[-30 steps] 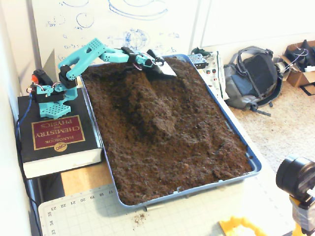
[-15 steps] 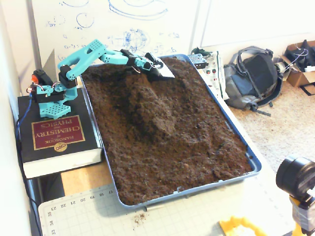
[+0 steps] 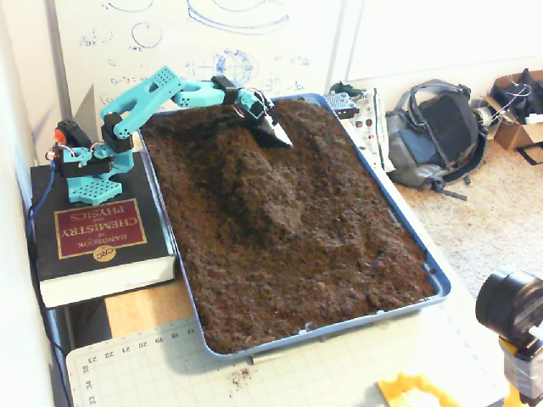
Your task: Build a berm.
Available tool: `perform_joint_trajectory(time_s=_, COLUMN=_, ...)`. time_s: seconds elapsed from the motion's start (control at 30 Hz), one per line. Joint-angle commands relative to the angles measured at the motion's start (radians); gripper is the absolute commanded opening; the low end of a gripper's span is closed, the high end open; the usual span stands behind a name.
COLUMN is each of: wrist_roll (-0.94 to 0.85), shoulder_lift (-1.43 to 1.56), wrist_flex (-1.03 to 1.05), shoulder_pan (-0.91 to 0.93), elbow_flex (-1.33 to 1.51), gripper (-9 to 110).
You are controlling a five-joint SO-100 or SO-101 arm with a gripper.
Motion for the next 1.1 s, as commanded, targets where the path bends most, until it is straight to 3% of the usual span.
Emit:
perform_joint_trajectory(time_s=0.0, wrist_roll=-0.009, shoulder_lift=0.021, wrist_flex=0.126, shoulder_pan=0.011, elbow_flex=0.015, gripper=1)
perform_joint_trajectory(time_s=0.87, wrist_roll=0.006, shoulder_lift=0.107, wrist_flex=0.503, shoulder_pan=0.031, elbow_flex=0.015, gripper=1)
perform_joint_trajectory(time_s=1.07, wrist_roll=0.008, shoulder_lift=0.19, wrist_flex=0.509, shoulder_pan=0.034, elbow_flex=-0.006, gripper=1)
